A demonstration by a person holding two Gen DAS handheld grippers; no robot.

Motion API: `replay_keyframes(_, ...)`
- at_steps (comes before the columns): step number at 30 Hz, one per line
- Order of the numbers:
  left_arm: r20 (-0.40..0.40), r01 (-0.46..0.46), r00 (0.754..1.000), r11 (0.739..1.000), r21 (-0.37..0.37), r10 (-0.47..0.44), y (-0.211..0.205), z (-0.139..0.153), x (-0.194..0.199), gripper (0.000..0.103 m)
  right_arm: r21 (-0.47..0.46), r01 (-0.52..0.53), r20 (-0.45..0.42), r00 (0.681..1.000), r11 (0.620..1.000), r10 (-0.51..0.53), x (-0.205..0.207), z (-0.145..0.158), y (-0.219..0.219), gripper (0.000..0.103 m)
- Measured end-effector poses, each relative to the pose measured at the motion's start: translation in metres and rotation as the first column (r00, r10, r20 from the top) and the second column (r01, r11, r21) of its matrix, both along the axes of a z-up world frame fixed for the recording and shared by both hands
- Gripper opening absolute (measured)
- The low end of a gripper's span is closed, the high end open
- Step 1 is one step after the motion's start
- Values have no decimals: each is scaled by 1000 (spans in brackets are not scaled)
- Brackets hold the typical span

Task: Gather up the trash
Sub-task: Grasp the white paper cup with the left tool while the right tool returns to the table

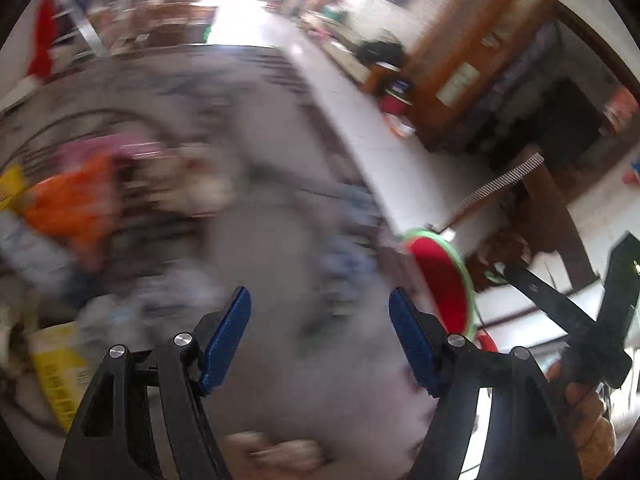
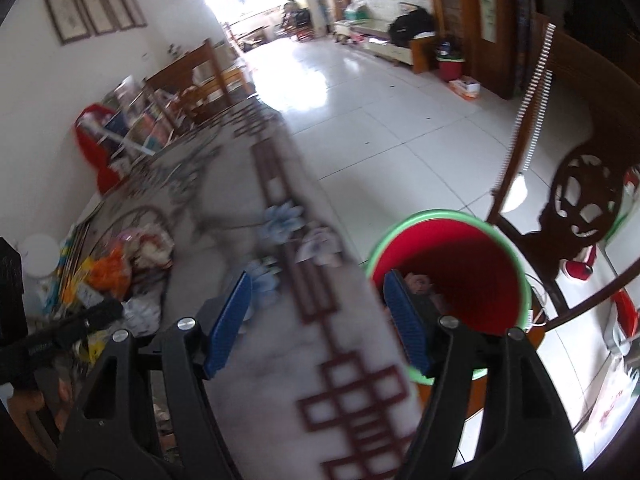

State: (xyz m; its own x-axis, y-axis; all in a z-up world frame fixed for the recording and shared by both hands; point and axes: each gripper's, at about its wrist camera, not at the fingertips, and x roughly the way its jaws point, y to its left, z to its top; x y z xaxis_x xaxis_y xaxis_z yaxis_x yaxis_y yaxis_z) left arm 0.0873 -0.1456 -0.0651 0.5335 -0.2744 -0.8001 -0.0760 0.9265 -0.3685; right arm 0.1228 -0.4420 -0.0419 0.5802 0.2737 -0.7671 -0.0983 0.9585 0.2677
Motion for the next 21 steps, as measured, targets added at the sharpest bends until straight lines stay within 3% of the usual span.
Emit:
replay_keyframes(8,-24,-252,967,968,15,252,131,-15,-59,68,-18,-84,-12,996,996,84,-19,1,77,71)
replay_keyframes(11,-19,-373,927,927,26,374,171,-21,-84,68,-24,-116,-18,993,993,115,-32,0,107,72)
replay_keyframes(15,-41,-520,854,854,-4,519,227,-35,-112,68,-23,-134,-25,991,991,133,-47,0,139,73)
replay_keyframes(21,-131,-570,818,820,-45,561,267,-66,-120,68,-23,-151,-13,988,988,151,-70,3,178,73)
